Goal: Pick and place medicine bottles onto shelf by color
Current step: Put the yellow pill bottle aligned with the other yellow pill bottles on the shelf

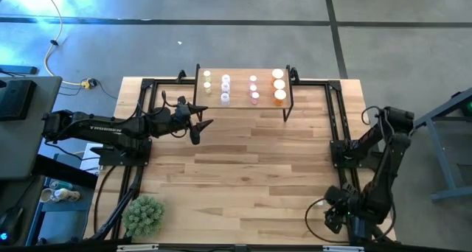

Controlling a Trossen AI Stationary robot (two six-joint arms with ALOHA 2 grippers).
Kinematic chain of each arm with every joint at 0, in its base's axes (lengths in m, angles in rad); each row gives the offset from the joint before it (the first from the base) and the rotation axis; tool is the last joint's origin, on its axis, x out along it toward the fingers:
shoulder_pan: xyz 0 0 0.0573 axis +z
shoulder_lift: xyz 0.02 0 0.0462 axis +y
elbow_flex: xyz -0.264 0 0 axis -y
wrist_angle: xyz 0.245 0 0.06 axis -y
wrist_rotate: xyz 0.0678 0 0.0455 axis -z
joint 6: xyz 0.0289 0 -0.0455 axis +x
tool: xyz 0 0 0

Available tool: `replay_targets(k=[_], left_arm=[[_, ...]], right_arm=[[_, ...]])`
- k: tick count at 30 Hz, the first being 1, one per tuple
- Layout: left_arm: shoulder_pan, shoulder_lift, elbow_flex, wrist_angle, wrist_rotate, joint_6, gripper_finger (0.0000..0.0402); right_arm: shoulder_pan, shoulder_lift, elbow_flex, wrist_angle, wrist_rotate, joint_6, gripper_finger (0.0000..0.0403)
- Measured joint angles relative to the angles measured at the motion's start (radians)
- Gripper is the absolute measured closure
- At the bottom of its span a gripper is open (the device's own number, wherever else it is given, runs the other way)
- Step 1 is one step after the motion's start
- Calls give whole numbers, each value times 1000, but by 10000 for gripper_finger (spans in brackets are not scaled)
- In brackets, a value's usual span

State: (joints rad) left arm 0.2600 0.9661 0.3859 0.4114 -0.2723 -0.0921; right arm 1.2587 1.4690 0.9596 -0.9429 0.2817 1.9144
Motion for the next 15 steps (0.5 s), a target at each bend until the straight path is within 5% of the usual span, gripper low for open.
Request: replay_targets(k=[15], left_arm=[[0, 0, 0, 0, 0, -2, 131]], right_arm=[[40, 253, 0, 37, 101, 76, 206]])
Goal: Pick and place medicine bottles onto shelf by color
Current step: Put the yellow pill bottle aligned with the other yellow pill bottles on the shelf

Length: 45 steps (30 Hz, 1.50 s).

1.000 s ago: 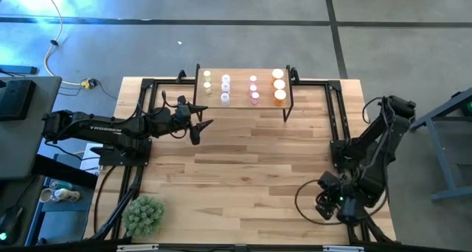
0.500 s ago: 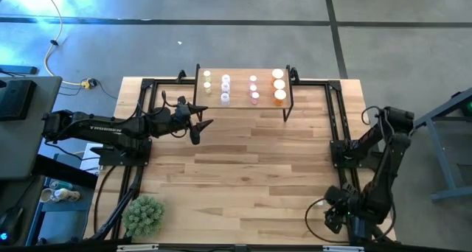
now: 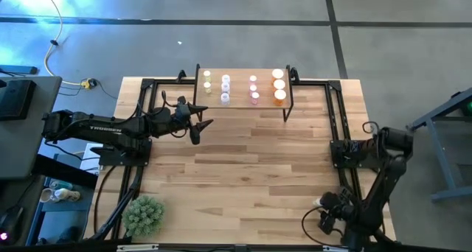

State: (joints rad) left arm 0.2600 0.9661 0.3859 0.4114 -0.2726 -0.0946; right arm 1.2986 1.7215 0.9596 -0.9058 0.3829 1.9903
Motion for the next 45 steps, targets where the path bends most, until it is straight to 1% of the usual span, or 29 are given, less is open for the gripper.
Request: replay_targets(k=[6, 8, 18, 22, 25, 31, 34, 37, 45], left_arm=[[0, 0, 0, 0, 0, 0, 131], [0, 0, 0, 0, 0, 0, 131], [0, 0, 0, 0, 0, 0, 131], [0, 0, 0, -1, 0, 0, 131], [0, 0, 0, -3, -1, 1, 131], [0, 0, 0, -3, -4, 1, 131], [0, 0, 0, -3, -4, 1, 131], [0, 0, 0, -3, -4, 1, 131], [0, 0, 0, -3, -3, 1, 131]], right_arm=[[17, 65, 0, 7, 67, 63, 206], [16, 74, 0, 2, 72, 74, 206], [16, 74, 0, -79, 110, 103, 206], [16, 74, 0, -82, 117, 105, 209], [17, 74, 0, -80, 120, 105, 227], [17, 74, 0, -79, 127, 105, 286], [17, 74, 0, -75, 150, 101, 305], [16, 74, 0, -76, 167, 98, 315], [14, 74, 0, -75, 167, 97, 318]])
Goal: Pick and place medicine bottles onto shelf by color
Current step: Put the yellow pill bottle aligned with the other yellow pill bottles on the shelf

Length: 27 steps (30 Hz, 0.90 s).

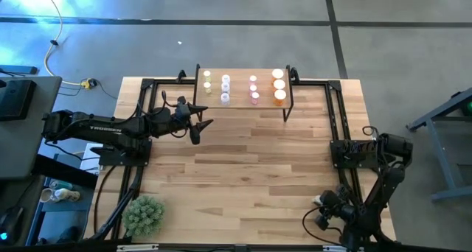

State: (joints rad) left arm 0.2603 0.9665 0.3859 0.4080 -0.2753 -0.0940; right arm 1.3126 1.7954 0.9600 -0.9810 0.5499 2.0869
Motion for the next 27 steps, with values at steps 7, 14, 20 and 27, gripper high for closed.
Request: replay_targets(k=[7, 14, 20, 27], left_arm=[[0, 0, 0, 0, 3, 0, 131], [0, 0, 0, 0, 24, 0, 131], [0, 0, 0, -18, 157, 0, 131], [0, 0, 0, -95, 237, 0, 131]], right_arm=[[-48, -9, 0, 39, 49, -52, 318], [-143, -47, 0, 123, 51, -213, 319], [-249, -74, 0, 222, 51, -404, 319], [-380, -90, 0, 374, 49, -646, 319]])
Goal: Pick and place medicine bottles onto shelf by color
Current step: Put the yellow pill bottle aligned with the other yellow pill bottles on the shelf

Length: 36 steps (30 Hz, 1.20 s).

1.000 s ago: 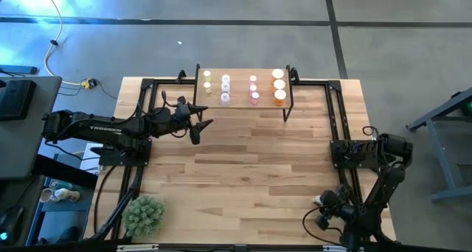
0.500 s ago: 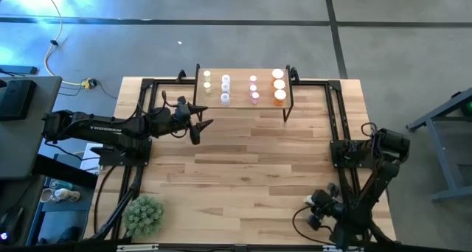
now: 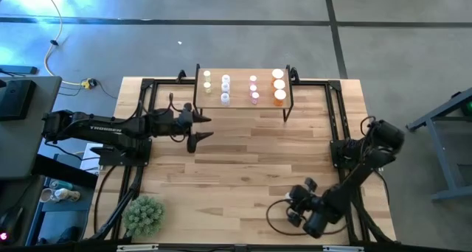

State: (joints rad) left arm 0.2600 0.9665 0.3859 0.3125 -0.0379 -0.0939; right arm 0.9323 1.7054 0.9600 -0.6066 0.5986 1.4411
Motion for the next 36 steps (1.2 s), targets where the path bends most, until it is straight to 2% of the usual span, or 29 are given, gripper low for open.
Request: replay_targets(k=[7, 20, 28, 36], left_arm=[[-27, 0, 0, -34, 5, 30, 131], [-167, 0, 0, -24, 5, 17, 131], [-230, 0, 0, -8, 3, -12, 131], [-269, 0, 0, 8, 1, -35, 131]], right_arm=[[-145, 0, 0, 201, -34, -294, 319], [-400, 0, 0, 528, -163, -783, 319], [-532, 0, 1, 711, -245, -964, 319], [-631, 0, 130, 692, -337, -1085, 319]])
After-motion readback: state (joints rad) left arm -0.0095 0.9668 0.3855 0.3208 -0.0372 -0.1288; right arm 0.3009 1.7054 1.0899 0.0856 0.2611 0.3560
